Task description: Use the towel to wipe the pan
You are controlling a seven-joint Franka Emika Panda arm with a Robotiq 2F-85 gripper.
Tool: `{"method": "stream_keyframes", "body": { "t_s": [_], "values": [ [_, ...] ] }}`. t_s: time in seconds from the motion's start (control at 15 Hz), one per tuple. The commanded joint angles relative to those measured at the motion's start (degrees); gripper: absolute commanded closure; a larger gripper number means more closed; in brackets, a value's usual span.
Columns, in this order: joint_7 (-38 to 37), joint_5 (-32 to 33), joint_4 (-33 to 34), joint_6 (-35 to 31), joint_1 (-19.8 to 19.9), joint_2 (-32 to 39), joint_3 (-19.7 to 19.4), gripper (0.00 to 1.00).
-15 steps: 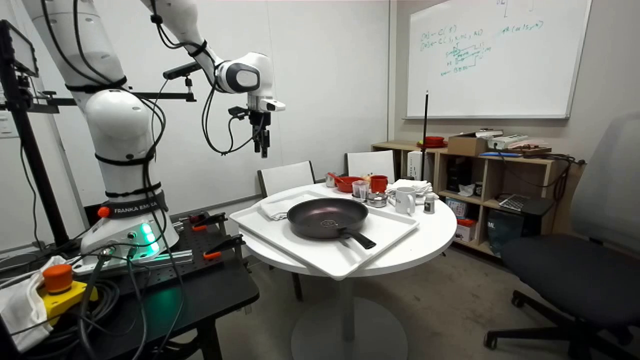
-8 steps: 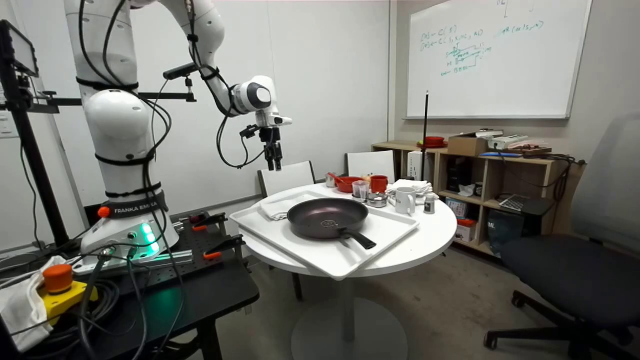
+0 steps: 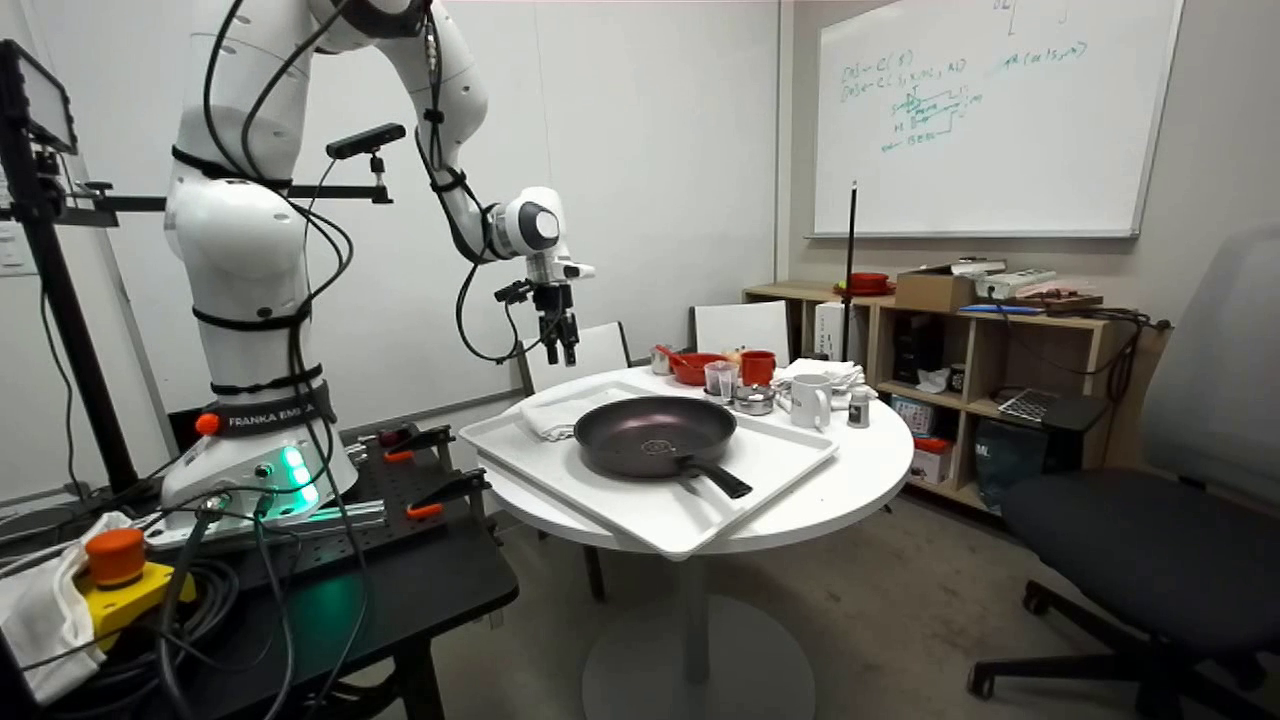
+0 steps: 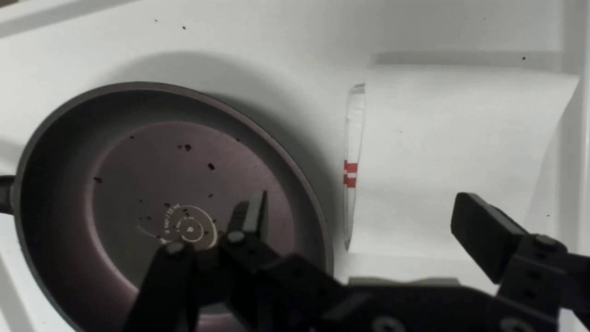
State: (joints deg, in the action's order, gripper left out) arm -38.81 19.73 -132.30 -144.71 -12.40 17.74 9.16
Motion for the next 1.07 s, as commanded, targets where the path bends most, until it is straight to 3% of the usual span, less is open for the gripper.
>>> {"method": "stream_keyframes", "body": {
  "t_s": [0.0, 0.47, 0.87, 1.0],
  "values": [
    [5.6, -4.3, 3.8, -2.4, -1.8, 4.4, -0.6, 0.00],
    [21.8, -16.9, 10.7, -1.0, -0.8, 11.3, 1.2, 0.00],
    [18.2, -15.5, 15.5, 4.5, -4.0, 15.8, -3.7, 0.00],
    [20.5, -16.6, 13.2, 2.2, -2.9, 14.4, -3.0, 0.00]
  ]
}}
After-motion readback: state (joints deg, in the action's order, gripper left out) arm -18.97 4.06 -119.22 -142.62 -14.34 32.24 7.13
